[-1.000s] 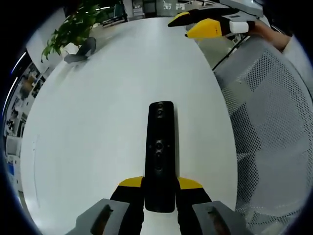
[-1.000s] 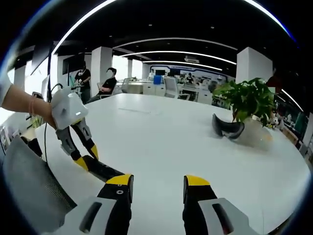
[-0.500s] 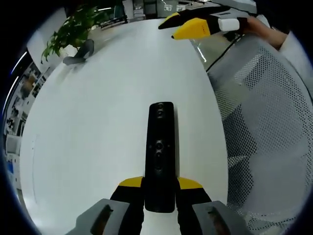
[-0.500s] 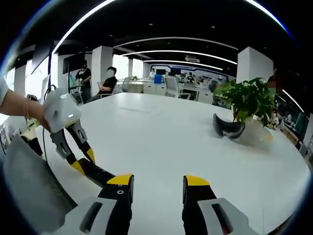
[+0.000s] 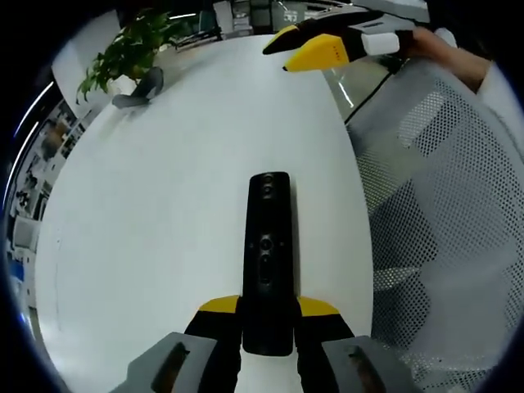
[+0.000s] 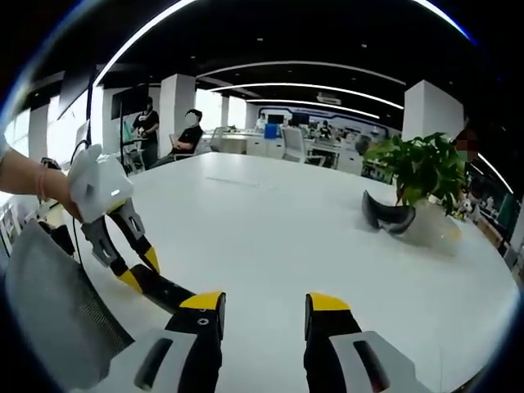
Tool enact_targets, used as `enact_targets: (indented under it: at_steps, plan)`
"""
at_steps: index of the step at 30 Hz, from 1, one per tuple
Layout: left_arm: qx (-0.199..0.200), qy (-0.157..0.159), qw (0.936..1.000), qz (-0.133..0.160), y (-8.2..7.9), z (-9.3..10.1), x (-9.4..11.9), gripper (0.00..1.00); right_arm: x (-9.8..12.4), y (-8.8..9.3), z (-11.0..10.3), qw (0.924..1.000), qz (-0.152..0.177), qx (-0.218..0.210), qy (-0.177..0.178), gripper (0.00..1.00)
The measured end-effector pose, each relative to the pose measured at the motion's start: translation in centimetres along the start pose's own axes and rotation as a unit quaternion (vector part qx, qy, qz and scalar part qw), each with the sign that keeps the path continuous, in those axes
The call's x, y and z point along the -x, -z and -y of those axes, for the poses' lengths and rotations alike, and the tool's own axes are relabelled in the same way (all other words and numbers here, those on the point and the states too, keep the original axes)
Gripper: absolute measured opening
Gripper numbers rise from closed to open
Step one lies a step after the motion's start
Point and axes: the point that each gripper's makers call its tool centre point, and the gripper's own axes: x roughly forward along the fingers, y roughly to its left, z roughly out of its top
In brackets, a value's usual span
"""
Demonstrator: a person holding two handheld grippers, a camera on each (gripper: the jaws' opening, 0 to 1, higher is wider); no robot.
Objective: Press the specified remote control buttons in sequence, fully releasing each button before pressing the next.
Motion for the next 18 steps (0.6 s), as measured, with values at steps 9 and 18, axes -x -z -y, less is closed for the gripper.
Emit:
enact_targets:
  at_steps: [9, 18]
  plan:
    - [0.004, 0.002, 0.9998, -0.018, 0.09, 0.16, 0.02, 0.23, 0.09, 0.01, -0.08, 1.0, 0.001, -0.002, -0.002, 0.35]
    - [0.002, 0.011, 0.9997, -0.023, 0.08, 0.37, -0.03, 0.23, 0.02, 0.31, -0.34, 0.9998, -0.005, -0.01, -0.013, 0.34]
